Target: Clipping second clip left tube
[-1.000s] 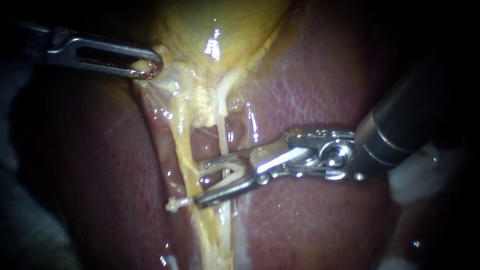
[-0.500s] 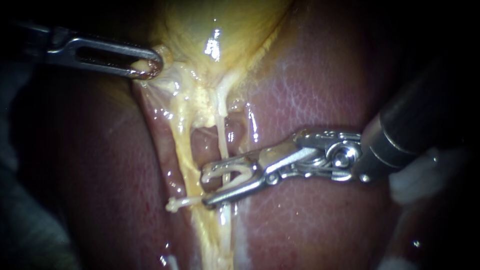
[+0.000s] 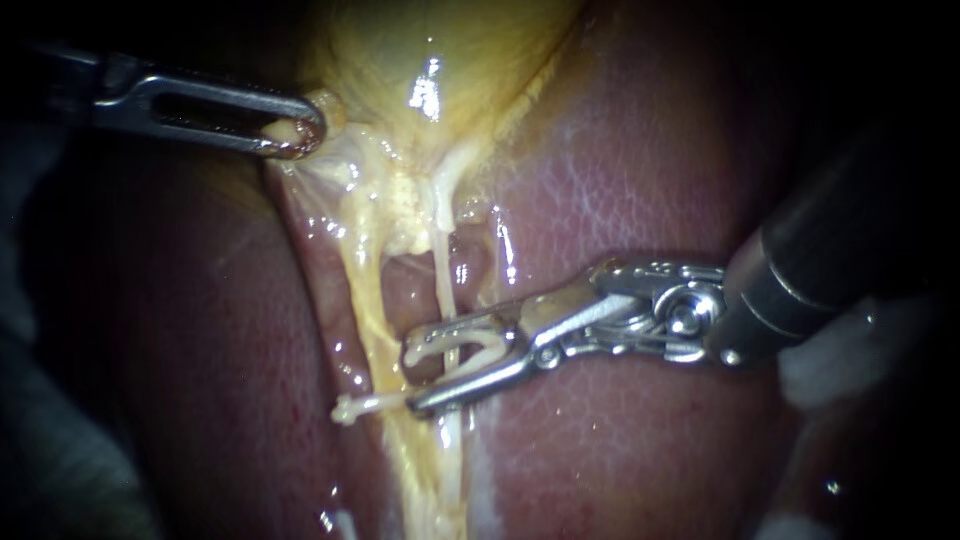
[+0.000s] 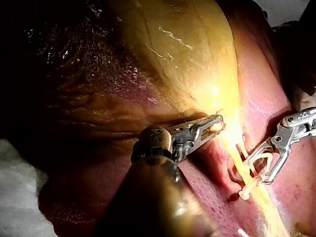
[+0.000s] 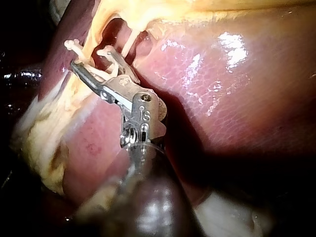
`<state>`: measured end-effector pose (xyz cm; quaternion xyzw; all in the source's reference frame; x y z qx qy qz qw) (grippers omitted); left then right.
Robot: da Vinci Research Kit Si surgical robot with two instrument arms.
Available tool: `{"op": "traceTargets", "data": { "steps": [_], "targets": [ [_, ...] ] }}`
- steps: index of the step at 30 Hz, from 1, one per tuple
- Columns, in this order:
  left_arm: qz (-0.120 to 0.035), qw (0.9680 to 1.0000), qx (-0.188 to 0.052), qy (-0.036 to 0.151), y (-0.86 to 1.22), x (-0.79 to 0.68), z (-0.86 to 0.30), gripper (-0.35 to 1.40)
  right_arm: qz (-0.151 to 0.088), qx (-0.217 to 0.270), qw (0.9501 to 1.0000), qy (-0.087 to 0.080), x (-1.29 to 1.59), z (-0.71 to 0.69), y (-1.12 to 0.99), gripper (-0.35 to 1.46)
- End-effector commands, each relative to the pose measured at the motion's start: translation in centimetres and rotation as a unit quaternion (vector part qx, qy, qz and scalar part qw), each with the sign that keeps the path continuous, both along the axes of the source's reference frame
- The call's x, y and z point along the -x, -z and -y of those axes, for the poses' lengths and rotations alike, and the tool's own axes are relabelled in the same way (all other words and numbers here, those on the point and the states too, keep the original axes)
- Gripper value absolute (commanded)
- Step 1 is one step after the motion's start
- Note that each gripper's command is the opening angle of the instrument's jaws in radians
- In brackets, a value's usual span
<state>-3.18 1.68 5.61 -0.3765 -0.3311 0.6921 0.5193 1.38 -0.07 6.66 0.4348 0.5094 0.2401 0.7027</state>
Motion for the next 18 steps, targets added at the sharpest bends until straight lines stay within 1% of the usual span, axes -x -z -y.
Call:
{"op": "traceTargets", "data": {
  "steps": [1,5,8,9,11,12,16,18],
  "targets": [
    [0.000,1.0000,0.000,0.000,0.00,0.00,0.00,-0.35,-0.001,0.000,1.0000,-0.001,-0.02,0.01,-0.02,0.50],
    [0.000,1.0000,0.000,0.000,0.00,0.00,0.00,-0.35,-0.003,-0.006,1.0000,-0.006,-0.05,0.05,-0.14,0.50],
    [0.000,1.0000,0.000,0.000,0.00,0.00,0.00,-0.35,-0.010,-0.011,0.9999,-0.009,-0.09,0.10,-0.25,0.50],
    [0.000,1.0000,0.000,0.000,0.00,0.00,0.00,-0.35,-0.018,-0.015,0.9997,-0.006,-0.11,0.12,-0.30,0.50],
    [0.000,1.0000,0.000,0.000,0.00,0.00,0.00,-0.35,-0.031,-0.026,0.9992,-0.005,-0.14,0.16,-0.34,0.50],
    [0.000,1.0000,0.000,0.000,0.00,0.00,0.00,-0.35,-0.042,-0.034,0.9985,-0.005,-0.17,0.18,-0.35,0.50],
    [0.000,1.0000,0.000,0.000,0.00,0.00,0.00,-0.35,-0.082,-0.056,0.9951,0.001,-0.26,0.23,-0.32,0.50],
    [0.000,1.0000,0.000,0.000,0.00,0.00,0.00,-0.35,-0.093,-0.062,0.9937,0.004,-0.30,0.25,-0.29,0.49]
  ]
}}
